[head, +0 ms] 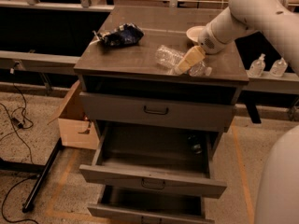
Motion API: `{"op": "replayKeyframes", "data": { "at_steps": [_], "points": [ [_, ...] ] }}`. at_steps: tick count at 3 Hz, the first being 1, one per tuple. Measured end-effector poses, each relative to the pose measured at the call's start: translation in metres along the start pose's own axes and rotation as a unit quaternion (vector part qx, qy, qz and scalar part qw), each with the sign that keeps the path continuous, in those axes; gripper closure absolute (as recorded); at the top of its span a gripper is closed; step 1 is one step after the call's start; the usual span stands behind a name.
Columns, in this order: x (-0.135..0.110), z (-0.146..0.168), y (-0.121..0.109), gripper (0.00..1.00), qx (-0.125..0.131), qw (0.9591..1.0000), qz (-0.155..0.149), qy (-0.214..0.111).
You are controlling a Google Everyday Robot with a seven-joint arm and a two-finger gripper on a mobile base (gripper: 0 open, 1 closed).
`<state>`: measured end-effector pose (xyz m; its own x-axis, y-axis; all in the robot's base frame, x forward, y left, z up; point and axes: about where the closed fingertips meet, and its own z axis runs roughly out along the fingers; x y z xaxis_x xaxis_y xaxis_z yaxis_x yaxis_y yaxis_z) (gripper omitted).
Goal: Pick water bottle from paper bowl and place on counter
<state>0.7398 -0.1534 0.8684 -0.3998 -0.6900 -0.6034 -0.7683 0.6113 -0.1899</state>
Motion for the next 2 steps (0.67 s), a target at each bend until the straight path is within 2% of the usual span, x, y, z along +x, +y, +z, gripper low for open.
{"op": "replayKeyframes", "data": {
  "at_steps": [1, 2],
  "points": [
    [0.021, -0.032, -0.029, 0.0, 0.052, 0.9981, 0.031, 0.01],
    [0.052, -0.074, -0.061, 0.0, 0.119, 0.9903, 0.065, 0.031]
  ]
}}
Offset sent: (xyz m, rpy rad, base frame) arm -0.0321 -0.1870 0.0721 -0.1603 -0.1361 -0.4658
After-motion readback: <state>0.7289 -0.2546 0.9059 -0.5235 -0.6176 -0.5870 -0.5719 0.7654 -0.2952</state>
